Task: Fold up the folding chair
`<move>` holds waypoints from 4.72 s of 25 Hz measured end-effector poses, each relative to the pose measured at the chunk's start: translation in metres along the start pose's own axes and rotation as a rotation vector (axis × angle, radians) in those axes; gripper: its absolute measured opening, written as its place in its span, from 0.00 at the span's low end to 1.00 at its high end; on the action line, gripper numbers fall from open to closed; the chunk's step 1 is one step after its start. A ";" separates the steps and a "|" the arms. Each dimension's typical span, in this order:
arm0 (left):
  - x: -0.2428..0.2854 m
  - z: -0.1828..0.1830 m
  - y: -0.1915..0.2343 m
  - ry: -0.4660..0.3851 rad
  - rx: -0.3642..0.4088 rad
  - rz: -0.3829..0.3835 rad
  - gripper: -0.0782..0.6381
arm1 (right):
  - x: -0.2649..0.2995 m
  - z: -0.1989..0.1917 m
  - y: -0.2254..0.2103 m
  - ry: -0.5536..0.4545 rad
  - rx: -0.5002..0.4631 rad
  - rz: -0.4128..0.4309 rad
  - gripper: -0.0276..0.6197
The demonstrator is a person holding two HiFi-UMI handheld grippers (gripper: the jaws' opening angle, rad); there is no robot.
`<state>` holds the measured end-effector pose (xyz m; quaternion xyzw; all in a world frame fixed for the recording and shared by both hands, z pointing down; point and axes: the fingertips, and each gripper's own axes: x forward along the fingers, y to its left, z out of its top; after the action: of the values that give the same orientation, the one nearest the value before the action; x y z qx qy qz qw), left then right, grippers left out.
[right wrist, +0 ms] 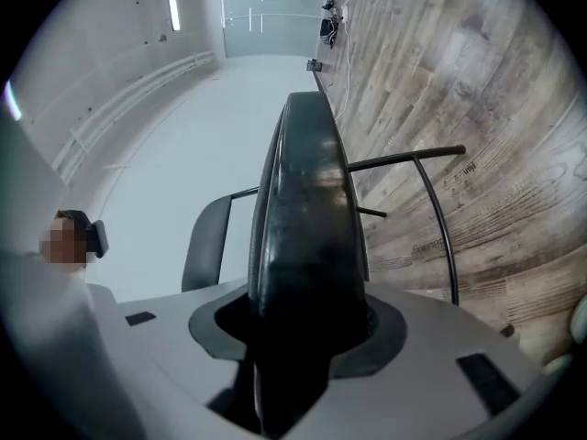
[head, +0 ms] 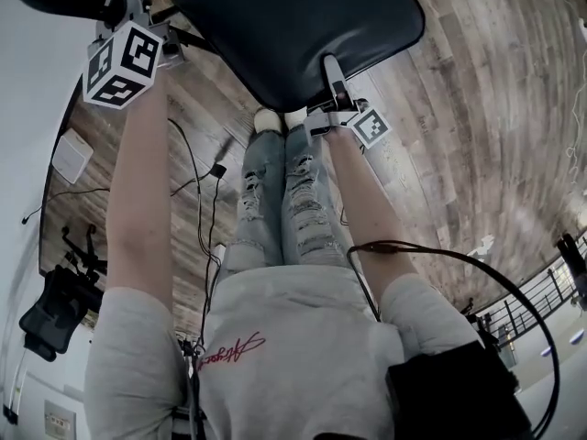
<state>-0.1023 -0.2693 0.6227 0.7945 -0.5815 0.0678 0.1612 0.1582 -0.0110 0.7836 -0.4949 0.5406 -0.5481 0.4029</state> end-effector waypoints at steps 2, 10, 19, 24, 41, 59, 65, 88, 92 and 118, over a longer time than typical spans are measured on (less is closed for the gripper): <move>-0.001 0.011 -0.003 -0.015 -0.006 -0.004 0.13 | 0.010 0.003 0.017 0.008 -0.012 -0.051 0.34; -0.007 0.045 -0.001 -0.039 -0.011 -0.027 0.13 | 0.050 -0.009 0.089 0.027 0.002 -0.233 0.33; 0.030 0.081 0.017 -0.046 -0.031 -0.137 0.13 | 0.130 -0.019 0.158 0.067 -0.015 -0.304 0.27; 0.054 0.104 0.040 -0.028 -0.030 -0.127 0.13 | 0.195 -0.031 0.203 0.084 -0.036 -0.425 0.25; 0.107 0.136 0.084 0.035 -0.036 -0.066 0.13 | 0.331 -0.051 0.252 0.095 -0.071 -0.682 0.24; 0.111 0.171 0.091 0.067 0.128 -0.107 0.13 | 0.413 -0.073 0.272 0.113 -0.126 -0.960 0.24; 0.113 0.175 0.089 0.063 0.135 -0.112 0.13 | 0.427 -0.074 0.264 0.136 -0.136 -1.021 0.24; 0.088 0.172 0.095 0.016 0.038 -0.227 0.19 | 0.441 -0.073 0.272 0.184 -0.453 -0.947 0.31; 0.082 0.173 0.096 0.017 0.053 -0.246 0.21 | 0.440 -0.072 0.276 0.153 -0.466 -0.896 0.32; 0.028 0.158 0.116 0.023 -0.012 -0.182 0.38 | 0.418 -0.064 0.305 0.123 -0.422 -0.891 0.40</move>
<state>-0.2157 -0.3794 0.5028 0.8423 -0.5055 0.0585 0.1779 -0.0107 -0.4348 0.5308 -0.7154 0.3985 -0.5738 -0.0121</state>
